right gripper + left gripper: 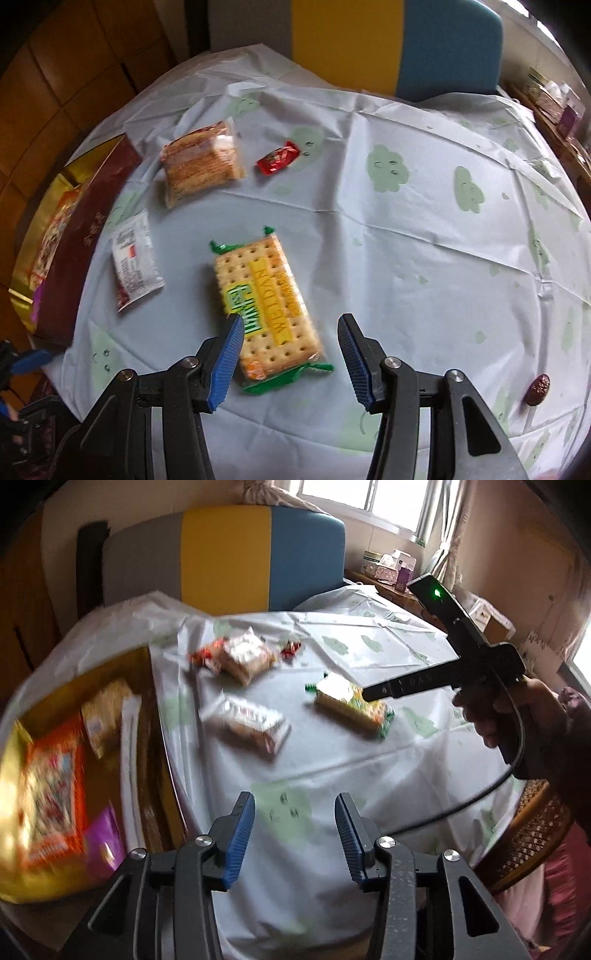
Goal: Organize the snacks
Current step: 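Grasp the clear bag of brown puffed snack with the left tool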
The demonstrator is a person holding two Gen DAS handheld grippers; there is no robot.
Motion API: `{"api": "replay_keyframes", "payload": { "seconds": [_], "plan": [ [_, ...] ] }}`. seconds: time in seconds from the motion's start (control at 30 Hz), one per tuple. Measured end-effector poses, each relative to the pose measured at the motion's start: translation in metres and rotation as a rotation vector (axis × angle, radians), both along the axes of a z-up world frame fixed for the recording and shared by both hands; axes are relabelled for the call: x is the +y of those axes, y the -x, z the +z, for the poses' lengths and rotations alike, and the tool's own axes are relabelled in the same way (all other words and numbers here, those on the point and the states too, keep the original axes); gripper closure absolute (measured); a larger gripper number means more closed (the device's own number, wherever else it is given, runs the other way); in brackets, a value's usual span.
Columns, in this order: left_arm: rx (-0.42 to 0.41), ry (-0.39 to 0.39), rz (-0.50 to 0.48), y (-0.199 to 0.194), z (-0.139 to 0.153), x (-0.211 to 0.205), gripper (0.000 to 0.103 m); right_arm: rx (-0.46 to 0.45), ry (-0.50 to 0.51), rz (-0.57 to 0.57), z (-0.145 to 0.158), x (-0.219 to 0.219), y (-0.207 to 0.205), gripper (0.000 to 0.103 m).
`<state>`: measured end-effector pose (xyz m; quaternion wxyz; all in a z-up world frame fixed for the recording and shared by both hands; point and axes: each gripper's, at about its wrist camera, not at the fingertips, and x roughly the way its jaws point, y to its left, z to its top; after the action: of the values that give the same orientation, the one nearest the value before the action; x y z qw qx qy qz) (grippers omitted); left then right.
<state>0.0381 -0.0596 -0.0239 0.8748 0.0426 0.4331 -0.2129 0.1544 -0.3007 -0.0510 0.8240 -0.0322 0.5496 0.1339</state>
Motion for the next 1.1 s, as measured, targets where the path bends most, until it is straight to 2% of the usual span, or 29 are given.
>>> {"api": "replay_keyframes", "payload": {
  "seconds": [0.13, 0.17, 0.33, 0.4, 0.43, 0.63, 0.8, 1.1],
  "plan": [
    [-0.039, -0.094, -0.001, -0.033, 0.017, -0.010, 0.051, 0.002, -0.015, -0.067, 0.004, -0.013, -0.005, 0.049],
    [-0.044, -0.123, -0.002, -0.041, 0.018, -0.013, 0.047, 0.008, -0.020, -0.084, 0.004, -0.016, -0.005, 0.049],
    [-0.047, -0.223, -0.033, -0.091, 0.019, -0.030, 0.046, 0.024, -0.032, -0.129, 0.007, -0.025, -0.007, 0.049],
    [-0.045, -0.272, -0.055, -0.113, 0.017, -0.038, 0.038, 0.014, -0.037, -0.135, 0.011, -0.027, -0.007, 0.049],
    [-0.045, -0.284, -0.069, -0.121, 0.016, -0.041, 0.038, 0.009, -0.040, -0.141, 0.013, -0.027, -0.007, 0.049],
    [-0.040, -0.408, -0.133, -0.173, -0.003, -0.067, 0.033, 0.007, -0.073, -0.175, 0.018, -0.037, -0.009, 0.049],
    [-0.011, -0.507, -0.209, -0.197, -0.027, -0.087, 0.029, -0.007, -0.088, -0.188, 0.024, -0.042, -0.010, 0.049],
    [0.002, -0.579, -0.209, -0.228, -0.058, -0.100, 0.029, -0.009, -0.096, -0.179, 0.025, -0.041, -0.011, 0.049]
  ]
}}
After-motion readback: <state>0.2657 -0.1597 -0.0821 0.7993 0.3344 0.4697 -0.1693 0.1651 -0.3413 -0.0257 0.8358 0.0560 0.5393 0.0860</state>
